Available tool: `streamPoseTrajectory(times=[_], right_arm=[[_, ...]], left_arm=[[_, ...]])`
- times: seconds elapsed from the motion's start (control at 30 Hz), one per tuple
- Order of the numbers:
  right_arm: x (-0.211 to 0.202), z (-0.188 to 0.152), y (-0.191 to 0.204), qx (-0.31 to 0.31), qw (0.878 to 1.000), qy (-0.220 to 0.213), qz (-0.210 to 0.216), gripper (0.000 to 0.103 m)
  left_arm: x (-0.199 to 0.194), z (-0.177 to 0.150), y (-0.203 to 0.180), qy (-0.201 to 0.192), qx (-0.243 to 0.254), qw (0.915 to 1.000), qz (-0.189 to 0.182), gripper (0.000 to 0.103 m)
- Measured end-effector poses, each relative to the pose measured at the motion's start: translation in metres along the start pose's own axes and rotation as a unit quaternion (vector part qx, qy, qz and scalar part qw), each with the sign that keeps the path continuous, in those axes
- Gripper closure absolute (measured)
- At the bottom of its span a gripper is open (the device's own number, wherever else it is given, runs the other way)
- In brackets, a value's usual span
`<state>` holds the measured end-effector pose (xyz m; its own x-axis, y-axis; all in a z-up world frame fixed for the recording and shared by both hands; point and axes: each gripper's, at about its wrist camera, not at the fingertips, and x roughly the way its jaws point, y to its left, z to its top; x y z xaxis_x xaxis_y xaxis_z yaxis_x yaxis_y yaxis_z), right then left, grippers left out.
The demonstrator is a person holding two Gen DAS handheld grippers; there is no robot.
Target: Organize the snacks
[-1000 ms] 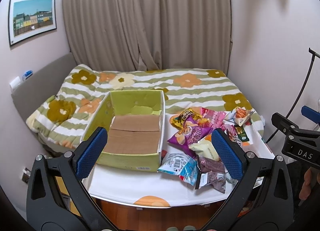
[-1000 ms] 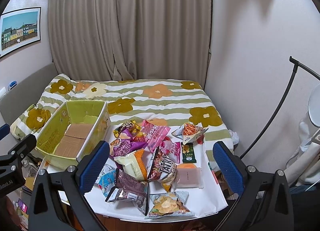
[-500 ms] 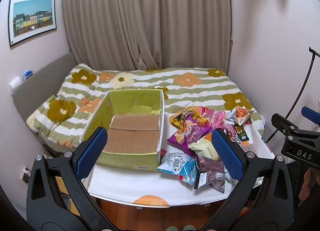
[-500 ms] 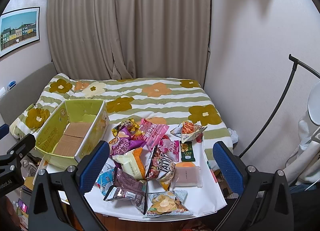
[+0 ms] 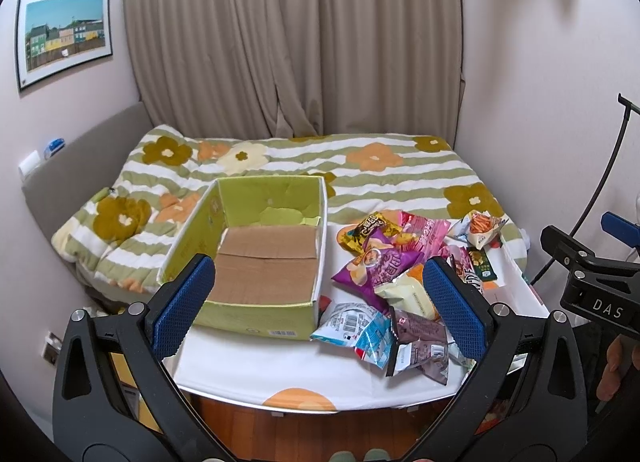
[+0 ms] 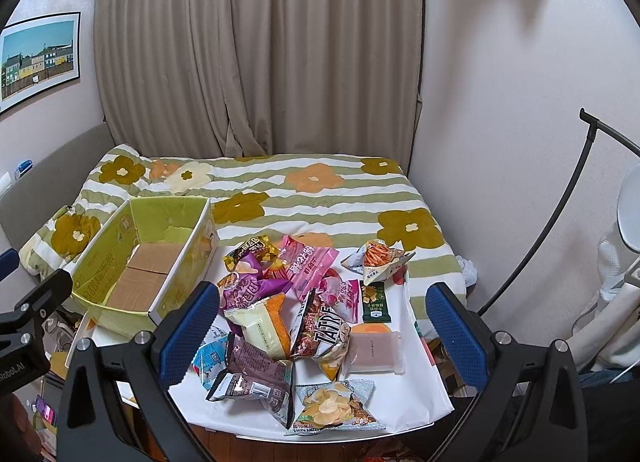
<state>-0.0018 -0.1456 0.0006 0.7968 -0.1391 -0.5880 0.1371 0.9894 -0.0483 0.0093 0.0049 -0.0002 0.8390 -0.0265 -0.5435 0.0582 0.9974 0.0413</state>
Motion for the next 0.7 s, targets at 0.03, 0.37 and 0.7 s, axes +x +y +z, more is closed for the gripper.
streamPoseTrajectory(times=[0.03, 0.37, 0.7], right_arm=[[-0.0001, 0.0012, -0.0002, 0.0, 1.0, 0.001, 0.0, 0.0], [0.0007, 0.0024, 0.0003, 0.0, 1.0, 0.001, -0.001, 0.0], [0.0011, 0.0018, 0.0003, 0.001, 1.0, 0.003, -0.001, 0.0]], left_arm=[[0.0007, 0.0006, -0.0001, 0.0, 0.0, 1.0, 0.0, 0.0], [0.0003, 0.0009, -0.0005, 0.0, 0.0, 1.0, 0.0, 0.0], [0.0034, 0.0037, -0.0029, 0.005, 0.003, 1.0, -0.004, 0.0]])
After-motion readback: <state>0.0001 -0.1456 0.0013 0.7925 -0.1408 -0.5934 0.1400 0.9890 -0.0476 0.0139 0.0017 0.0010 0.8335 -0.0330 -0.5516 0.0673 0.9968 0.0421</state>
